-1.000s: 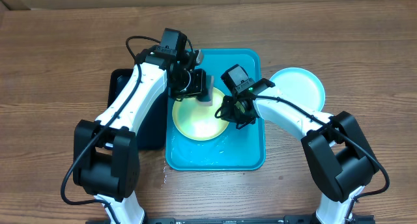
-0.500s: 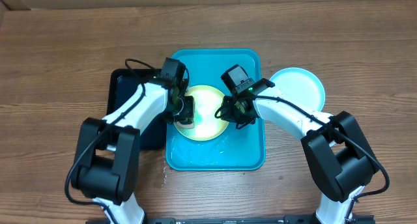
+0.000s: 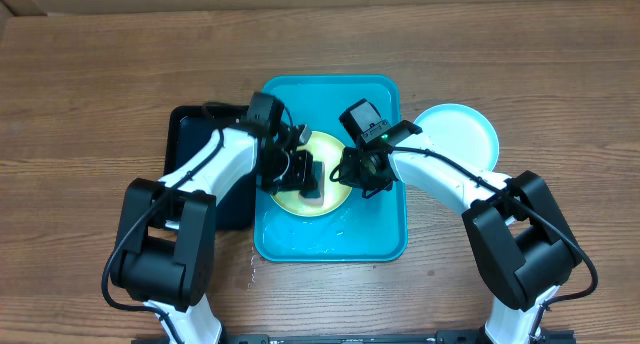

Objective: Clean dirty plates on tray and stack at the side
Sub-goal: 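Scrub the yellow plate with the sponge while the right gripper pins its rim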

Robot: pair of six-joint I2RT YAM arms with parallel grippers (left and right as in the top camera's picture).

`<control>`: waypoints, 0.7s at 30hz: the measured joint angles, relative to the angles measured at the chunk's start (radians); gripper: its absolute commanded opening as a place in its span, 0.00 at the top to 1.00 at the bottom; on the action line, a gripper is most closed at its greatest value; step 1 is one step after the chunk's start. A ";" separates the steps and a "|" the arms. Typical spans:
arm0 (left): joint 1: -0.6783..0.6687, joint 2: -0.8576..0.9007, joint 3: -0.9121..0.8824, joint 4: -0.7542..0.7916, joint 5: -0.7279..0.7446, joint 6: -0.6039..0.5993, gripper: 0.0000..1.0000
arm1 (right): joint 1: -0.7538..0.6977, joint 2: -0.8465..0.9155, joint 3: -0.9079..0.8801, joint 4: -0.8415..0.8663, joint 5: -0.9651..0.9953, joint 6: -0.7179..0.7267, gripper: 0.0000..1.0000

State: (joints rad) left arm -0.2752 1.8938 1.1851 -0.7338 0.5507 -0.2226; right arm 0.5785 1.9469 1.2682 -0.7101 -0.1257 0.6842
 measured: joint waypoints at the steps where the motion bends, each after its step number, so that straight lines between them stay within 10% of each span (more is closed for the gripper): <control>1: 0.000 0.005 0.045 -0.033 0.008 0.007 0.96 | 0.000 0.000 0.000 0.001 -0.001 0.000 0.95; 9: 0.000 0.006 0.280 -0.156 -0.143 0.024 0.96 | 0.000 0.000 0.000 0.003 -0.002 0.000 0.95; 21: 0.000 0.006 0.028 -0.014 -0.332 0.019 0.94 | 0.000 0.000 0.000 0.003 -0.004 0.000 0.95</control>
State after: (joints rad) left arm -0.2752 1.9003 1.2129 -0.7479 0.2192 -0.2031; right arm 0.5785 1.9469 1.2682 -0.7074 -0.1295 0.6838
